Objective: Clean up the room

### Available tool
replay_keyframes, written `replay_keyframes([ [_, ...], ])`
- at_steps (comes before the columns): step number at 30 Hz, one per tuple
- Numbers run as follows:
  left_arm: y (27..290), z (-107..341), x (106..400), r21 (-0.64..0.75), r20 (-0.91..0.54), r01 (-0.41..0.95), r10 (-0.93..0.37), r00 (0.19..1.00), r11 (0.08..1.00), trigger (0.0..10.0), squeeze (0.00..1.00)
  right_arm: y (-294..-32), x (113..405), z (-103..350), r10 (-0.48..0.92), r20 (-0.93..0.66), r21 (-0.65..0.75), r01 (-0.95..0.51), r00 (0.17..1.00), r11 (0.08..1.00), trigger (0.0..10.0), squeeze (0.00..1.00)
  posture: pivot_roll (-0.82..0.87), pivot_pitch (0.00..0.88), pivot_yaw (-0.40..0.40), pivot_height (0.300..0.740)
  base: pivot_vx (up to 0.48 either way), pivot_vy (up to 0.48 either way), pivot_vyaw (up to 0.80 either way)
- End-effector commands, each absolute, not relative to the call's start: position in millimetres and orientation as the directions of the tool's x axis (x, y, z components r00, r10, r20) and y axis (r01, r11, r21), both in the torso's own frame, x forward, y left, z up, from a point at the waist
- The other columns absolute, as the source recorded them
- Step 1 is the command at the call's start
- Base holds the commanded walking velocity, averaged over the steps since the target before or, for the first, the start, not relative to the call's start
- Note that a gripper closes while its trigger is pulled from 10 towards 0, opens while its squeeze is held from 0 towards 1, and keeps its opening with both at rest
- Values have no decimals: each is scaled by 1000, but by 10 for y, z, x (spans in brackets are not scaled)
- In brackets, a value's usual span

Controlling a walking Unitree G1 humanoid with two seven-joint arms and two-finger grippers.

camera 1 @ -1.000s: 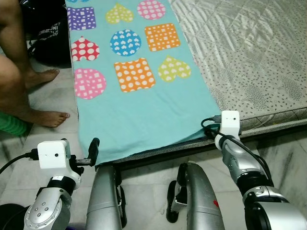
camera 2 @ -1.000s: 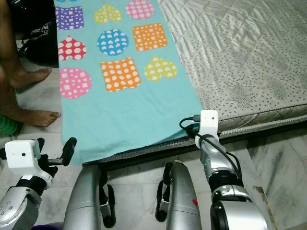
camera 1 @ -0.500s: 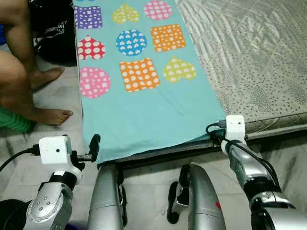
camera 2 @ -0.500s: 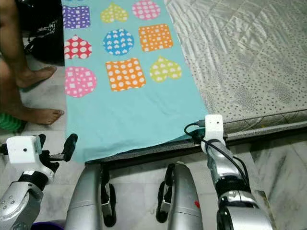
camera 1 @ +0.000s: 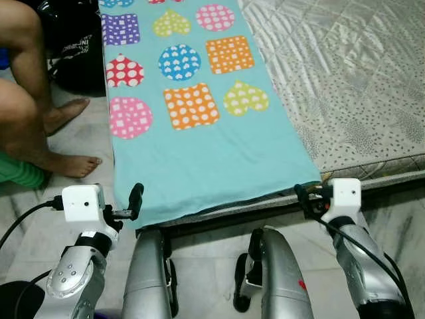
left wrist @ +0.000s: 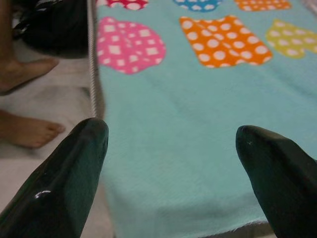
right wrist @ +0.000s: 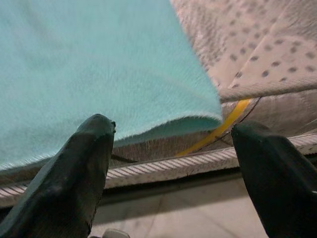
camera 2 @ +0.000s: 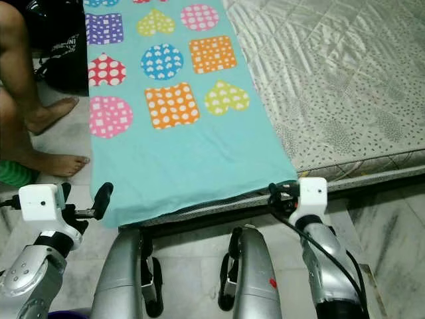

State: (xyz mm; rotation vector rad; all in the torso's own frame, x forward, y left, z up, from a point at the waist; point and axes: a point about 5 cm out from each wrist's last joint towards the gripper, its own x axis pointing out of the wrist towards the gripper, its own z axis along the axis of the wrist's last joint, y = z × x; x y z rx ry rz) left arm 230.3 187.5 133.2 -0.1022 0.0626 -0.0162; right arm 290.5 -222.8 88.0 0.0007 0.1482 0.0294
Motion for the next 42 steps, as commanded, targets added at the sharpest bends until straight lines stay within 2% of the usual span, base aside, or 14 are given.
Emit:
replay_keyframes([
  [1,1863,1271,2291,-108,-76,18,-26,997,994,10000,0,-2232,2864,926,13,-130,30,-9,991,1000,10000,0,53,254,-6,603,0,0,0],
  [5,1861,1269,2331,-115,-49,4,-10,999,993,10000,0,-2053,2887,1067,25,-68,70,-21,997,997,10000,0,36,212,-9,603,0,0,0],
  [8,1889,1241,2385,-116,-32,-21,18,999,993,10000,0,-1793,2981,1153,67,-34,130,-62,997,989,10000,0,36,157,-15,603,0,0,0],
  [13,1926,1243,2410,-119,-15,-40,38,999,992,10000,0,-1639,3054,1290,100,18,176,-102,995,979,10000,0,35,116,-16,603,0,0,0],
  [15,1944,1237,2490,-115,3,-43,44,999,992,10000,0,-1552,3174,1452,122,81,221,-137,989,965,10000,0,39,71,-17,603,0,0,0],
  [24,1976,1327,2696,-108,66,-38,45,997,993,10000,0,-1482,3438,1678,128,154,254,-164,980,953,10000,0,46,0,-15,649,0,0,-411],
  [37,2006,1372,2890,-102,130,-45,58,990,994,10000,0,-1397,3586,1719,148,184,259,-194,972,946,10000,0,38,0,-21,723,0,0,-154],
  [39,2017,1365,2907,-94,135,-69,81,987,993,10000,0,-1393,3599,1701,151,182,256,-195,972,947,10000,0,37,0,-29,740,0,0,-400],
  [42,2059,1343,2926,-85,132,-119,129,983,989,10000,0,-1377,3599,1639,155,165,253,-194,974,948,10000,0,37,0,-36,740,0,0,-400],
])
